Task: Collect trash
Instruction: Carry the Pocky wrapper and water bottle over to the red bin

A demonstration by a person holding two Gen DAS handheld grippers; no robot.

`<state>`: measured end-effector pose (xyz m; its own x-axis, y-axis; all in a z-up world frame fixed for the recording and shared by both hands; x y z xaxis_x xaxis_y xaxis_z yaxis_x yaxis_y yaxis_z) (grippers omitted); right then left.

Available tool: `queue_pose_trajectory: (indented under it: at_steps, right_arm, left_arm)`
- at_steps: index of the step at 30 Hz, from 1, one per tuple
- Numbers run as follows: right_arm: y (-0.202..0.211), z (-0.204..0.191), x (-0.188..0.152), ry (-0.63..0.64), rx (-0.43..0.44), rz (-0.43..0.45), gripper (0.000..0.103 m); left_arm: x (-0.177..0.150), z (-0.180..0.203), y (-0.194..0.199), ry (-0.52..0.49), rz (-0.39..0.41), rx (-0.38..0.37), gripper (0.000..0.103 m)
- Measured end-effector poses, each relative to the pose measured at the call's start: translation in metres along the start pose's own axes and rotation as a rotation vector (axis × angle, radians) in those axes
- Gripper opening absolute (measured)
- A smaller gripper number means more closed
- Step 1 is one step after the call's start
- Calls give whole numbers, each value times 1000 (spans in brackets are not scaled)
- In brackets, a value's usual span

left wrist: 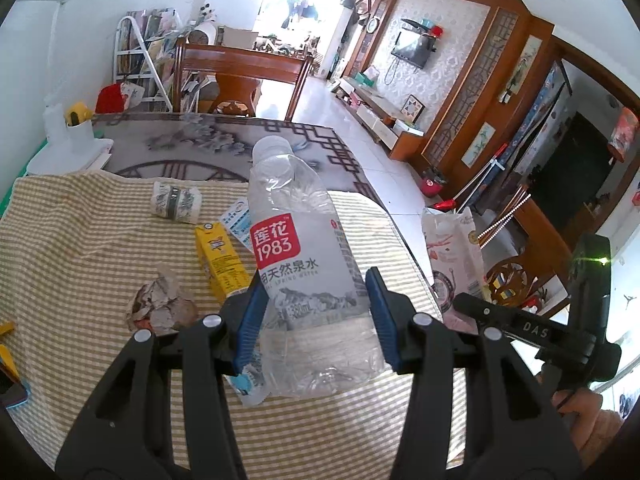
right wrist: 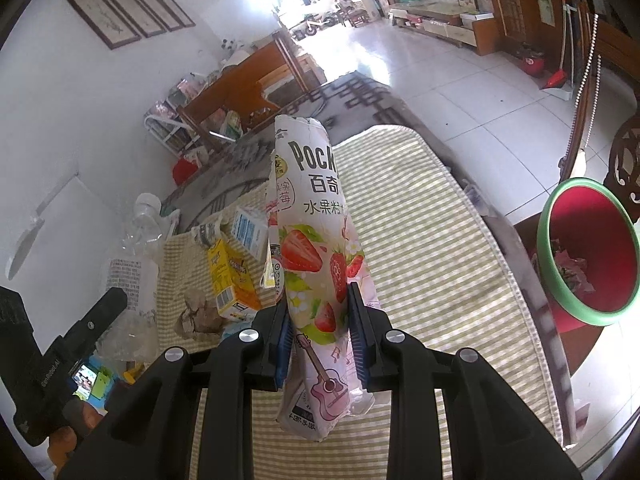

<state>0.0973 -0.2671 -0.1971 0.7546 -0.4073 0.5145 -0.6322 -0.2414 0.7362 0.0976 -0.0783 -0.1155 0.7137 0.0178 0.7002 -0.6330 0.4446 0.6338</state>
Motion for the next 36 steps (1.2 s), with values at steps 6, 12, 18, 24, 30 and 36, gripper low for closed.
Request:
queue_pose_trajectory:
  at_steps: [6,12,18,24,30,36]
  right_arm:
    - [12,16,6,-20,10,16,24]
    - [23,34,11,-39,21,20,25]
    - [32,48,17,-46,32,27,25]
    - [38,67,22,-75,51,27,25]
    - [47,85,29,-89,63,27,25]
    - [58,107,40,-89,75,31,25]
  left_arm:
    - [-2,18,-4,-19,-3,4,47]
    - [-3,42,-16,-41,-13,-2,47]
    - [-11,64,-33,-54,-48,-11,47]
    - [-16,87,-44,-83,-69,-10,47]
    - [-20,114,-56,-97,-81,-13,47]
    - [-21,145,-71,-97,-85,-19,47]
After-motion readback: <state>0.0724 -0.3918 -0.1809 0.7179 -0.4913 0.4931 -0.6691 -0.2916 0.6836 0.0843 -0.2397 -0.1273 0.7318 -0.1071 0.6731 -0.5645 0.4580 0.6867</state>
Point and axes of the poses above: each gripper's, at about its wrist camera, not at the fingertips, and y roughly against the way its jaws point, z to its right, x to its top, the point moved 9 cm from there along -y, roughly the way its jaws point, and after that the axes turned 2 degrees about -x, right-handed, at the moved point
